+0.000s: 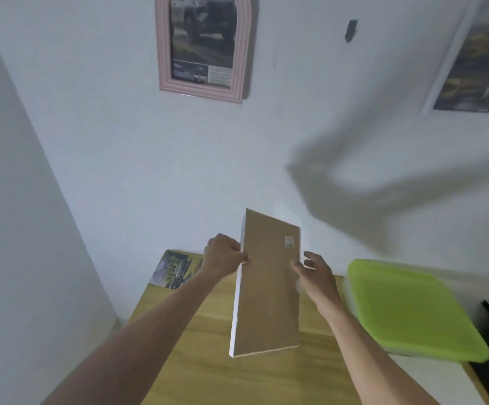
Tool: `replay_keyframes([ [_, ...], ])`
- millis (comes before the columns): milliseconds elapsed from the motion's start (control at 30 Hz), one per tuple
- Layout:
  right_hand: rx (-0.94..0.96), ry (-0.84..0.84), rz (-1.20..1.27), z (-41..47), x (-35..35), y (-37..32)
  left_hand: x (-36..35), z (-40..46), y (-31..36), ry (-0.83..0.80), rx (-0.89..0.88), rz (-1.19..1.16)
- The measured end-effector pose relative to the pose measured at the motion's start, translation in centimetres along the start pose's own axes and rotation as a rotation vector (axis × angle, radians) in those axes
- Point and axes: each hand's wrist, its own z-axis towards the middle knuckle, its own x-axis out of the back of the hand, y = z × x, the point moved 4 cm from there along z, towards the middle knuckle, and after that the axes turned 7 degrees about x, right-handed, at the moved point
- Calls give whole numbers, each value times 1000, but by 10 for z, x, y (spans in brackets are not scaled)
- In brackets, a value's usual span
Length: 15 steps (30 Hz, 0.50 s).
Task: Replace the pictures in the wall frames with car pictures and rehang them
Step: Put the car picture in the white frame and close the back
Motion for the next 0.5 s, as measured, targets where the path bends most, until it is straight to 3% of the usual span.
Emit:
replay_keyframes([
  [200,266,-155,75,-16,26,-107,-10,-72,76,240,-211,205],
  [300,328,-121,134,-22,41,-138,-21,-107,101,289,-275,271],
  [500,452,22,56,-34,91,-155,-37,-138,131,245,-378,148],
])
